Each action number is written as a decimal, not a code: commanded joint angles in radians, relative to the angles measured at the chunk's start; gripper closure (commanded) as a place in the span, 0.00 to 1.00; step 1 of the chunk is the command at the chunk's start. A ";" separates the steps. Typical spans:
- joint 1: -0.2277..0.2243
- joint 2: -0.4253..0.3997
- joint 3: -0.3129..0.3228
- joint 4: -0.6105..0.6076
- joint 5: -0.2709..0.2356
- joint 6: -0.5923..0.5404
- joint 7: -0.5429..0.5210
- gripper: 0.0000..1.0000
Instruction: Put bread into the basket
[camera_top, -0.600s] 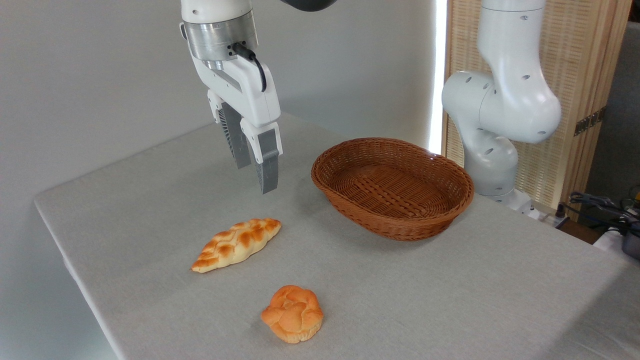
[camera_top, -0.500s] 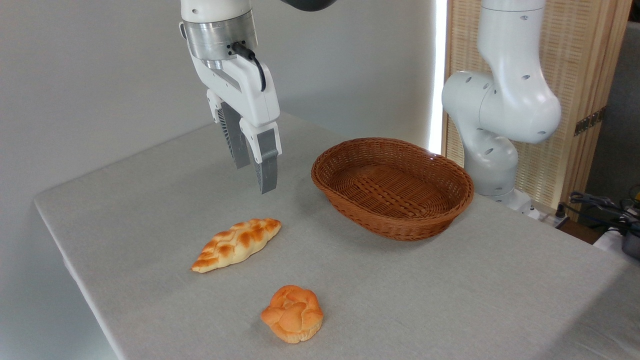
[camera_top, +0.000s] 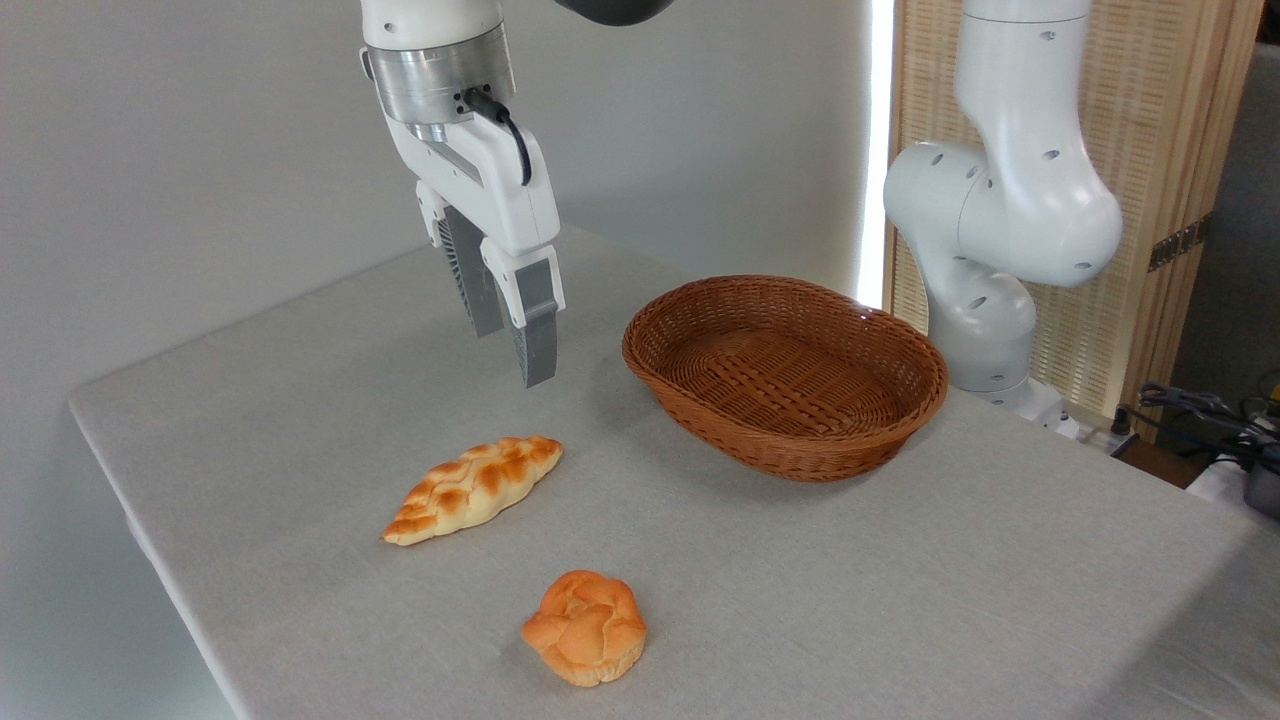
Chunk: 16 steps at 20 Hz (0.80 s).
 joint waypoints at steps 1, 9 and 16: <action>-0.002 -0.010 0.000 -0.009 -0.005 -0.001 -0.010 0.00; -0.005 -0.029 -0.001 -0.046 -0.008 0.019 -0.010 0.00; -0.035 -0.055 -0.007 -0.176 -0.015 0.128 -0.013 0.00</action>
